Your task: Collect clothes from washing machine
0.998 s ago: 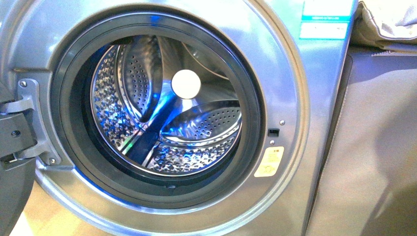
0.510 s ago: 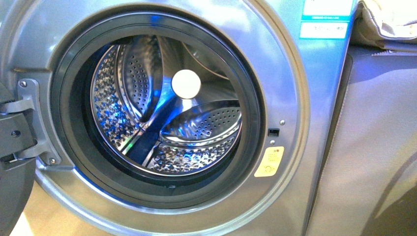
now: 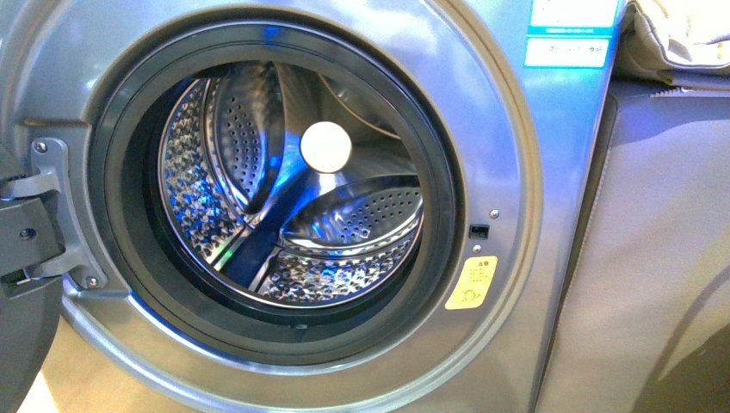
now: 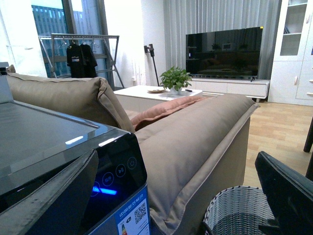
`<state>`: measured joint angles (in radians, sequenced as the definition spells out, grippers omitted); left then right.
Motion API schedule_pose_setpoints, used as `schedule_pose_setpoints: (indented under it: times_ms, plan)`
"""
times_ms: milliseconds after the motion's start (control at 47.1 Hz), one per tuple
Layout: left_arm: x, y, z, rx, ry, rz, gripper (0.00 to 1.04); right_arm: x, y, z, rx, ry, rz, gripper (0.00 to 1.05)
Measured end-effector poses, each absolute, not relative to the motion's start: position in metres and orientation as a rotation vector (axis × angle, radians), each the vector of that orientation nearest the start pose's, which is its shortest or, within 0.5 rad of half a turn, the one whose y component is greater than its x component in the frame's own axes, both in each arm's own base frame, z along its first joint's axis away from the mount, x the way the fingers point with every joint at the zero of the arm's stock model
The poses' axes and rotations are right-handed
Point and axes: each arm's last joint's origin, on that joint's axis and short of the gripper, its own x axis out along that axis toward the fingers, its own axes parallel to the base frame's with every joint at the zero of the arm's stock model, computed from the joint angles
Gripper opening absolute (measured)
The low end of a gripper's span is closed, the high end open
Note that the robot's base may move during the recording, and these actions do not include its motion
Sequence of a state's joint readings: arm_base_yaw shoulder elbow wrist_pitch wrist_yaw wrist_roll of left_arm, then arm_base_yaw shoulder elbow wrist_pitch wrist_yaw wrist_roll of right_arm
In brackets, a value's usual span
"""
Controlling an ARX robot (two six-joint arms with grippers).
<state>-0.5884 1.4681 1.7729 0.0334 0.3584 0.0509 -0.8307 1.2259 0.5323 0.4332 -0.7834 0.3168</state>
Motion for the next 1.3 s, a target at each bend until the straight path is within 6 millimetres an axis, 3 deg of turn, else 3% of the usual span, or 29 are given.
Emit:
schedule_pose_setpoints:
  times_ms: [149,318,488,616,658,743,913,1040,1104,1295]
  plan:
    - [0.242,-0.174,0.528,0.006,-0.372,-0.928,0.98,0.177,-0.135,0.263,0.431,0.034,0.059,0.97]
    - [0.242,-0.174,0.528,0.006,-0.372,-0.928,0.98,0.171,-0.103,0.293,0.401,-0.054,0.183,0.97]
    - [0.242,-0.174,0.528,0.006,-0.372,-0.928,0.98,0.158,-0.067,0.317,0.32,-0.173,0.261,0.97]
    - [0.242,-0.174,0.528,0.006,-0.372,-0.928,0.98,0.145,-0.04,0.32,0.249,-0.212,0.236,0.93]
    - [0.242,-0.174,0.528,0.006,-0.372,-0.928,0.98,0.141,-0.034,0.318,0.223,-0.164,0.143,0.87]
    - [0.242,-0.174,0.528,0.006,-0.372,-0.928,0.98,0.132,-0.024,0.292,0.109,-0.042,0.011,0.69]
    - [0.242,-0.174,0.528,0.006,-0.372,-0.928,0.98,0.129,-0.017,0.252,0.033,0.016,-0.011,0.41]
    - [0.242,-0.174,0.528,0.006,-0.373,-0.928,0.98,0.124,-0.013,0.237,0.013,0.003,-0.004,0.2]
    - [0.242,-0.174,0.529,0.006,-0.373,-0.928,0.98,0.121,-0.007,0.227,0.007,0.0,-0.037,0.04]
    - [0.242,-0.174,0.529,0.006,-0.373,-0.928,0.98,0.115,0.0,0.202,0.003,0.007,0.0,0.02]
